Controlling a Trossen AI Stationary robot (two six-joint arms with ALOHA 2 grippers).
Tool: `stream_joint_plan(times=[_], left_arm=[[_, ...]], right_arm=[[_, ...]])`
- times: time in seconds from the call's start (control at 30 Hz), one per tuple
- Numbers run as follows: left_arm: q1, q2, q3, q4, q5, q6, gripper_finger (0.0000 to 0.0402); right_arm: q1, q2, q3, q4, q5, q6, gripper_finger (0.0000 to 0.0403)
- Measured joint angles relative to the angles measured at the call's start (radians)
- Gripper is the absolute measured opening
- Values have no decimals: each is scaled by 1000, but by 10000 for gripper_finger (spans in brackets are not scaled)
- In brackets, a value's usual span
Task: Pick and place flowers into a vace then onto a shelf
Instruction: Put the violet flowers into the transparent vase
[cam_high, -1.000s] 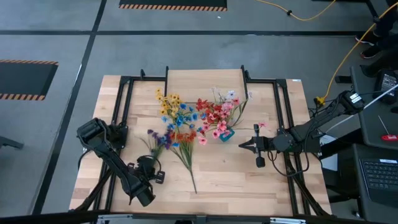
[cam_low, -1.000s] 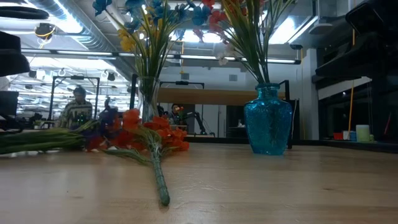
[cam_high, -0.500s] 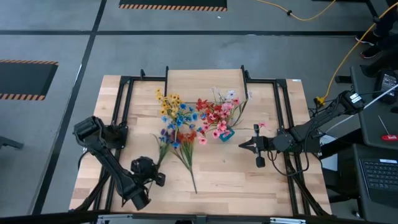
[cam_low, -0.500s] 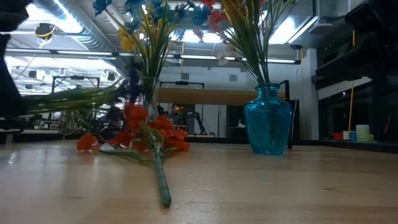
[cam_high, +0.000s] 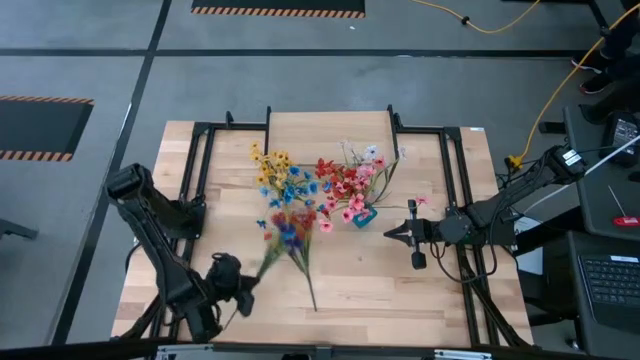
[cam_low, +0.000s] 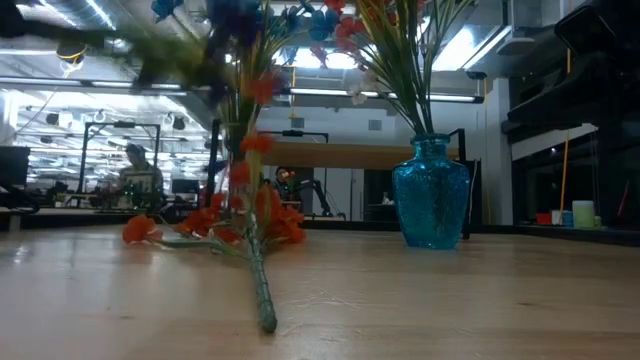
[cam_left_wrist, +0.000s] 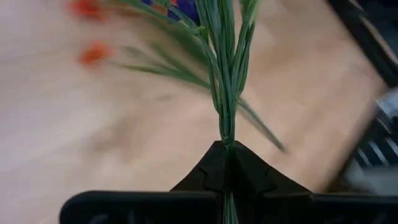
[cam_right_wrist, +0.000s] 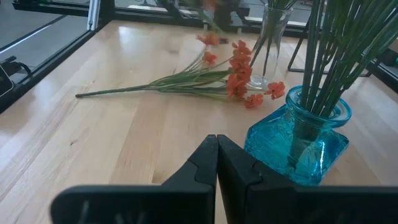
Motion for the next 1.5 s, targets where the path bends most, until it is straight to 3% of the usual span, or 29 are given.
stream_joint_plan(times=[0.27,0.7,0.87,1.03,1.2,1.5], left_arm=[[28,-53,1,412,-25,782,4],[162,-80,1,613,104,1592,4],[198,-81,1,700,233,1817,4],[200,-142,-57,744,236,1908,3],[217,-268,-231,921,271,1956,3],[228,-577,-582,1326,261,2247,3]], right_arm=[[0,0,0,1,0,-1,14],[0,0,0,2,0,-4,14],[0,0,0,50,-1,-78,14],[0,0,0,106,-2,-107,14],[0,0,0,105,-4,-103,14],[0,0,0,106,-5,-102,14]])
